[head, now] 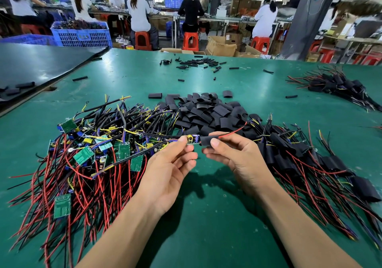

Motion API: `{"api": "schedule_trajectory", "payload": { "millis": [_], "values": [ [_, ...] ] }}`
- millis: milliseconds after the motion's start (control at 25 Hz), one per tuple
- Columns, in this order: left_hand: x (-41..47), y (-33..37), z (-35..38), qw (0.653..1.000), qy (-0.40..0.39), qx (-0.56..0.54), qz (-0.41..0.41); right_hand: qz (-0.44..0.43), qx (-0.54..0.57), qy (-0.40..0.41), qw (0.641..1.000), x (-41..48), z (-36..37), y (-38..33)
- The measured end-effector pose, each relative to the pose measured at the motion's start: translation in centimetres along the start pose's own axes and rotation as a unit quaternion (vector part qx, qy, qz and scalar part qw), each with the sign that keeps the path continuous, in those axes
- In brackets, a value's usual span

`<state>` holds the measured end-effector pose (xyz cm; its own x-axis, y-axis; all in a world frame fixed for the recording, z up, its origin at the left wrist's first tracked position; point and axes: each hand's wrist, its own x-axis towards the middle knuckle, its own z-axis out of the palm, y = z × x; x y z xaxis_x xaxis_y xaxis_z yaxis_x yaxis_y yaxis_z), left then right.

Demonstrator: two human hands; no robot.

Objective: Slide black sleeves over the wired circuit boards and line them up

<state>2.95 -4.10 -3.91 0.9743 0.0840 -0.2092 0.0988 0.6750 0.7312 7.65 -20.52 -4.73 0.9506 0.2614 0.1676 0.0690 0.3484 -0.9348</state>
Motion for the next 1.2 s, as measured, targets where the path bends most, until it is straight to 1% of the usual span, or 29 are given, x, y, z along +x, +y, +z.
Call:
{"api": "schedule_trajectory", "payload": {
  "millis": [160, 280, 480, 680, 920, 1200],
  "values": [
    [-0.1, 0.1, 0.2, 0.999, 0.0, -0.034, -0.039, -0.007, 0.028, 0.008, 1.0, -0.1, 0.4, 0.2],
    [-0.1, 0.2, 0.3, 0.998, 0.0, -0.045, -0.05, -0.01, 0.042, 0.016, 0.999, -0.1, 0.8, 0.4],
    [0.0, 0.3, 0.1, 1.0, -0.014, -0.004, -0.023, -0.017, 0.037, 0.03, 0.999, -0.2, 1.1, 0.3],
    [-0.2, 0.1, 0.1, 0.999, -0.03, 0.024, 0.0, -0.013, 0.003, 0.032, 0.999, -0.3, 1.1, 0.3],
    [-0.2, 0.0, 0.1, 0.997, -0.009, 0.067, 0.031, -0.024, -0.077, 0.038, 0.996, -0.4, 0.8, 0.3],
    [-0.2, -0.9, 0.3, 0.996, 0.009, 0.077, 0.05, 0.011, -0.072, 0.054, 0.996, -0.2, 1.5, 0.9]
  ]
}}
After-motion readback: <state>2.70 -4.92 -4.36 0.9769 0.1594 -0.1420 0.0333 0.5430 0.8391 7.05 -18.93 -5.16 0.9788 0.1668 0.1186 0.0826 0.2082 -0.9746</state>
